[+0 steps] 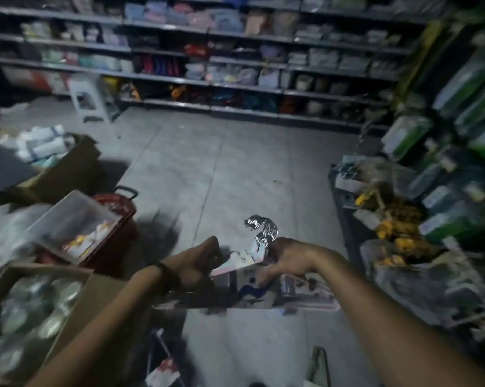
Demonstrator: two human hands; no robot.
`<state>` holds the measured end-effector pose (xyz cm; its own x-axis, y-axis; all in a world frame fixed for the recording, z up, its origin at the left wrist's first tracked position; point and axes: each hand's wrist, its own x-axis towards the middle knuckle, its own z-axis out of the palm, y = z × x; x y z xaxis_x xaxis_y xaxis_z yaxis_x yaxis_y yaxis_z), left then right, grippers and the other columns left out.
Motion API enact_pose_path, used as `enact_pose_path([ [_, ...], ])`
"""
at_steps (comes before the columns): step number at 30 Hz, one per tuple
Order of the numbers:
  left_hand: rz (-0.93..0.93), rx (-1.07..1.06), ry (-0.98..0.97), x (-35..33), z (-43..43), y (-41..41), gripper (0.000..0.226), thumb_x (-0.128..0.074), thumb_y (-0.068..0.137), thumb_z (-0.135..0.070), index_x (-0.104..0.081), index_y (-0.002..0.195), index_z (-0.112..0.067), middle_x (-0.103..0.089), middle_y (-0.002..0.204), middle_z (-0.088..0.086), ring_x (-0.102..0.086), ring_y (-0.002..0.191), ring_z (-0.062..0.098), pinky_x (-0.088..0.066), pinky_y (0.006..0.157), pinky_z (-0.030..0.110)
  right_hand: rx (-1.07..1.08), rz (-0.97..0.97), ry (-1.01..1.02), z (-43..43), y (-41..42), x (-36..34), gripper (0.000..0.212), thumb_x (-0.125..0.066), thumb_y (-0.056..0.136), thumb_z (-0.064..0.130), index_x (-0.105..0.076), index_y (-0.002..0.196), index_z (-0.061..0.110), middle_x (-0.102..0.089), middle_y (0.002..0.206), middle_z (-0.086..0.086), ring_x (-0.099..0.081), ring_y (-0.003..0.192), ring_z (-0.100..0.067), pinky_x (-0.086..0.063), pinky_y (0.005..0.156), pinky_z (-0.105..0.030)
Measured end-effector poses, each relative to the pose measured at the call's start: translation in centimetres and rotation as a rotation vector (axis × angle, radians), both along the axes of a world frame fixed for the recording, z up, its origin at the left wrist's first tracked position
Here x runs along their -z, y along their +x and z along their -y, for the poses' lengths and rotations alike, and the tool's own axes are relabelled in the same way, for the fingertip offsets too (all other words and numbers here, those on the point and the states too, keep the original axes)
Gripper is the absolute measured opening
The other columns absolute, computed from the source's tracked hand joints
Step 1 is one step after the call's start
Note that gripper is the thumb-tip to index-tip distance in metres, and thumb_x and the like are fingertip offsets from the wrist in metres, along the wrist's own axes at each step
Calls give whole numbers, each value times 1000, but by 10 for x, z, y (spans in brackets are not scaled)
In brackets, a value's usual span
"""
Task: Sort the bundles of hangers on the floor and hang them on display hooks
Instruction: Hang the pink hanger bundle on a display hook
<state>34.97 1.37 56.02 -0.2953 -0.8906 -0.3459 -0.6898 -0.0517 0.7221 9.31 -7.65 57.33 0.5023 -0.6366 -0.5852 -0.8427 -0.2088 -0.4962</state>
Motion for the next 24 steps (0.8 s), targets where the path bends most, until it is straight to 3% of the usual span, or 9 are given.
enact_pose_path([
  [3,253,112,-108,-47,22,-16,45,-80,72,-33,-57,111,-31,-68,105,-6,-65,94,12,-53,78,26,229,134,-37,-38,-35,-33,46,-95,56,60,-73,86,33,-73,81,18,-68,76,-4,-53,72,-25],
  [6,465,5,-364,-91,30,-50,67,-86,67,-51,-57,127,-44,-59,125,-6,-57,117,23,-48,99,37,547,324,-80,-74,-75,-54,56,-96,53,59,-80,95,25,-80,91,8,-77,87,-17,-62,84,-39],
  [8,379,-135,-625,-118,19,-87,68,-86,66,-49,-55,127,-45,-52,129,-6,-48,122,28,-41,99,44,758,444,-132,-99,-99,-78,48,-96,59,47,-80,91,14,-81,88,-3,-77,84,-30,-60,73,-38],
  [11,-48,-265,-886,-132,3,-149,48,-90,70,-31,-58,104,-35,-55,112,-6,-53,105,26,-45,87,41,1033,640,-220,-128,-140,-105,30,-94,70,32,-74,70,10,-74,70,-4,-69,62,-23,-51,53,-21],
  [13,-329,-428,-786,-139,-1,-193,48,-93,71,-29,-53,97,-29,-54,104,-5,-55,98,26,-51,84,44,1129,739,-261,-146,-166,-119,42,-95,61,41,-80,84,10,-79,78,-7,-75,72,-29,-63,67,-33],
  [15,-530,-553,-485,-156,-1,-239,63,-92,72,-42,-49,113,-21,-54,115,2,-58,104,26,-53,94,48,1190,858,-297,-160,-195,-134,59,-95,52,46,-82,99,13,-81,91,-12,-78,85,-36,-64,82,-53],
  [19,-914,-254,-51,-204,-1,-336,57,-84,80,-44,-58,123,-16,-71,121,14,-71,105,28,-58,92,44,1306,1013,-357,-198,-259,-174,28,-88,75,18,-78,97,4,-80,89,-17,-79,79,-32,-64,76,-42],
  [22,-1051,-144,34,-236,-4,-409,83,-96,63,-47,-64,127,-5,-75,114,21,-75,97,38,-62,84,54,1333,1030,-392,-229,-308,-199,46,-93,64,32,-82,100,7,-80,96,-17,-78,88,-35,-60,92,-53],
  [24,-1124,-92,113,-256,-15,-458,75,-94,63,-39,-69,124,-4,-75,113,22,-74,98,40,-62,85,55,1356,1069,-435,-250,-343,-211,60,-95,60,43,-80,108,10,-80,99,-13,-78,92,-32,-59,92,-51],
])
